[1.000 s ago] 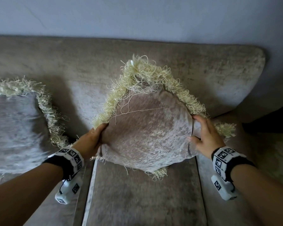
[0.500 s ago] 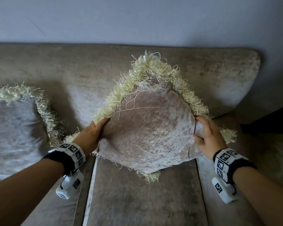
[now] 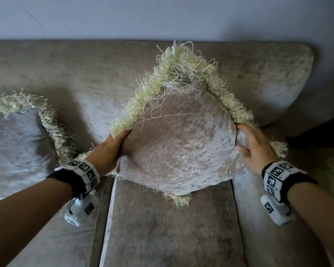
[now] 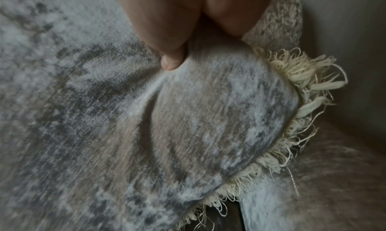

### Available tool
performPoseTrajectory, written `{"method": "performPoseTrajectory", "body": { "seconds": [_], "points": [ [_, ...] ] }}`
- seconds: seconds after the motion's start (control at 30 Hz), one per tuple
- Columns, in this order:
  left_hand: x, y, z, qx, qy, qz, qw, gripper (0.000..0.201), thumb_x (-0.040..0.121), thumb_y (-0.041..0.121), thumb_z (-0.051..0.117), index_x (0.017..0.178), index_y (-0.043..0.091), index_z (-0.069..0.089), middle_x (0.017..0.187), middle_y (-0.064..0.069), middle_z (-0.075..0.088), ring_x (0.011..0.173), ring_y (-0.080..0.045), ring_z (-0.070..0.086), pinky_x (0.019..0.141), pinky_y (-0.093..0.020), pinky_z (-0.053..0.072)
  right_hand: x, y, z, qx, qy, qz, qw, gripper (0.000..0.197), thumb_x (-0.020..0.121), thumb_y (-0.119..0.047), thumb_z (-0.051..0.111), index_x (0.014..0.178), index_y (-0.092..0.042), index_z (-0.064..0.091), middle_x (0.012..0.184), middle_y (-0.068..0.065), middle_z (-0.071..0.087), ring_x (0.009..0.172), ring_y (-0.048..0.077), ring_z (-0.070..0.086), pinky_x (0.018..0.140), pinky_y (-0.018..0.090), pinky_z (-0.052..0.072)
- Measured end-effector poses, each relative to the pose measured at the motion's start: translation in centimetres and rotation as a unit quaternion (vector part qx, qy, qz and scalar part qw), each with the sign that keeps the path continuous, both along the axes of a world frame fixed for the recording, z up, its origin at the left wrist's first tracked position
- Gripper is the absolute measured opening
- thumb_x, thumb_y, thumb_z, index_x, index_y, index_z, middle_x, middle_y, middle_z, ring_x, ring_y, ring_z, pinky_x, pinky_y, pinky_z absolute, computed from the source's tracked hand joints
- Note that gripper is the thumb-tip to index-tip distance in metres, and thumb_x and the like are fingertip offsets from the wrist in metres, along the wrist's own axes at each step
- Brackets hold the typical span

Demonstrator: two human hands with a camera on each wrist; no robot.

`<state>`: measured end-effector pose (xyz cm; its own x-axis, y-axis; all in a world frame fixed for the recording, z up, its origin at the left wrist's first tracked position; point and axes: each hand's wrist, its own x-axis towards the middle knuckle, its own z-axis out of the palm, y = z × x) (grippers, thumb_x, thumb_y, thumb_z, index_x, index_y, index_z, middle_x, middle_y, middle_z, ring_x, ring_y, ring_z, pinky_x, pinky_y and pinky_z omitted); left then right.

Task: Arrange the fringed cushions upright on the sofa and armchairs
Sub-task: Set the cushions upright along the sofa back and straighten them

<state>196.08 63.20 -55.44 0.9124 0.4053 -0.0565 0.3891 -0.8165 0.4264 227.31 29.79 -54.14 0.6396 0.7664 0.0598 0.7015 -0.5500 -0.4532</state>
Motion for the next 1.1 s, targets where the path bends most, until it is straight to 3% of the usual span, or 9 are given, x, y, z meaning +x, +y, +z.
{"method": "performPoseTrajectory", "body": {
  "seconds": [0.13, 0.37, 0.5, 0.6, 0.7, 0.8, 0.9, 1.0, 1.1],
  "points": [
    [0.3, -0.5, -1.1, 0.015, 0.003, 0.014, 1.0, 0.083, 0.078, -0.008, 0.063, 0.14, 0.027, 0.021, 0.093, -0.022, 0.054, 0.064, -0.03, 0.056, 0.064, -0.043, 0.054, 0.2, -0.1, -0.7, -0.01, -0.015, -0.005, 1.0, 0.068, 0.084, 0.003, 0.067, 0.139, -0.024, 0.037, 0.131, 0.018, 0.045, 0.119, 0.037, 0.047, 0.094, 0.045, 0.043],
    [1.0, -0.7, -4.4, 0.076, 0.076, 0.038, 0.994, 0.092, 0.074, -0.008, 0.069, 0.138, 0.03, 0.015, 0.091, -0.021, 0.051, 0.075, -0.038, 0.058, 0.071, -0.047, 0.052, 0.0, 0.6, -3.4, -0.043, -0.043, -0.02, 0.998, 0.071, 0.081, 0.001, 0.069, 0.134, -0.028, 0.031, 0.116, 0.025, 0.046, 0.102, 0.046, 0.047, 0.079, 0.054, 0.048],
    [0.6, -0.8, -3.9, 0.202, 0.12, 0.018, 0.972, 0.089, 0.072, 0.009, 0.076, 0.139, 0.023, 0.02, 0.083, -0.019, 0.052, 0.071, -0.034, 0.053, 0.061, -0.043, 0.048, -1.0, 0.4, -2.0, -0.087, -0.063, -0.058, 0.993, 0.07, 0.082, -0.006, 0.07, 0.136, -0.03, 0.033, 0.12, 0.023, 0.042, 0.107, 0.043, 0.038, 0.083, 0.057, 0.043],
    [-0.1, -0.7, -2.0, 0.268, 0.175, 0.01, 0.947, 0.092, 0.078, 0.035, 0.071, 0.146, 0.031, 0.009, 0.107, -0.018, 0.051, 0.092, -0.033, 0.052, 0.074, -0.044, 0.047, -2.7, -0.2, 0.6, -0.152, -0.068, -0.093, 0.982, 0.073, 0.079, -0.012, 0.071, 0.14, -0.034, 0.036, 0.138, 0.015, 0.03, 0.118, 0.038, 0.029, 0.09, 0.055, 0.043],
    [-0.8, -0.8, 1.5, 0.273, 0.267, -0.002, 0.924, 0.099, 0.079, 0.033, 0.059, 0.148, 0.041, -0.011, 0.135, -0.014, 0.032, 0.116, -0.03, 0.043, 0.092, -0.04, 0.041, -4.4, -0.3, 4.3, -0.231, -0.03, -0.099, 0.967, 0.076, 0.082, -0.018, 0.067, 0.144, -0.04, 0.029, 0.151, 0.009, 0.019, 0.131, 0.036, 0.022, 0.101, 0.053, 0.04],
    [-1.0, -0.6, 5.8, 0.253, 0.268, -0.022, 0.93, 0.088, 0.08, 0.028, 0.054, 0.151, 0.041, 0.003, 0.136, -0.009, 0.036, 0.118, -0.028, 0.044, 0.09, -0.038, 0.044, -6.3, 0.4, 9.3, -0.263, -0.001, -0.107, 0.959, 0.069, 0.089, -0.022, 0.059, 0.148, -0.036, 0.026, 0.156, 0.006, 0.021, 0.139, 0.035, 0.021, 0.11, 0.049, 0.029],
    [-1.7, -0.2, 10.2, 0.181, 0.275, -0.001, 0.944, 0.065, 0.086, 0.03, 0.051, 0.146, 0.036, 0.026, 0.131, -0.005, 0.046, 0.118, -0.027, 0.047, 0.091, -0.041, 0.048, -8.6, 0.9, 14.3, -0.248, 0.047, -0.117, 0.961, 0.058, 0.092, -0.025, 0.055, 0.147, -0.029, 0.036, 0.153, 0.007, 0.033, 0.138, 0.033, 0.029, 0.114, 0.046, 0.029],
    [-3.0, 0.3, 14.3, 0.101, 0.259, 0.035, 0.96, 0.047, 0.09, 0.035, 0.05, 0.137, 0.032, 0.043, 0.132, -0.003, 0.049, 0.119, -0.026, 0.051, 0.093, -0.043, 0.049, -11.3, 1.2, 19.0, -0.192, 0.056, -0.133, 0.971, 0.035, 0.091, -0.022, 0.056, 0.126, -0.02, 0.06, 0.134, 0.007, 0.055, 0.122, 0.029, 0.049, 0.103, 0.039, 0.042],
    [-5.2, 1.3, 17.2, 0.051, 0.234, 0.057, 0.969, 0.039, 0.09, 0.035, 0.047, 0.129, 0.029, 0.052, 0.129, -0.003, 0.054, 0.114, -0.024, 0.056, 0.093, -0.042, 0.05, -14.0, 1.9, 23.0, -0.163, 0.057, -0.133, 0.976, 0.019, 0.092, -0.02, 0.056, 0.108, -0.016, 0.066, 0.114, 0.004, 0.063, 0.104, 0.025, 0.058, 0.089, 0.035, 0.048]
  ]
}}
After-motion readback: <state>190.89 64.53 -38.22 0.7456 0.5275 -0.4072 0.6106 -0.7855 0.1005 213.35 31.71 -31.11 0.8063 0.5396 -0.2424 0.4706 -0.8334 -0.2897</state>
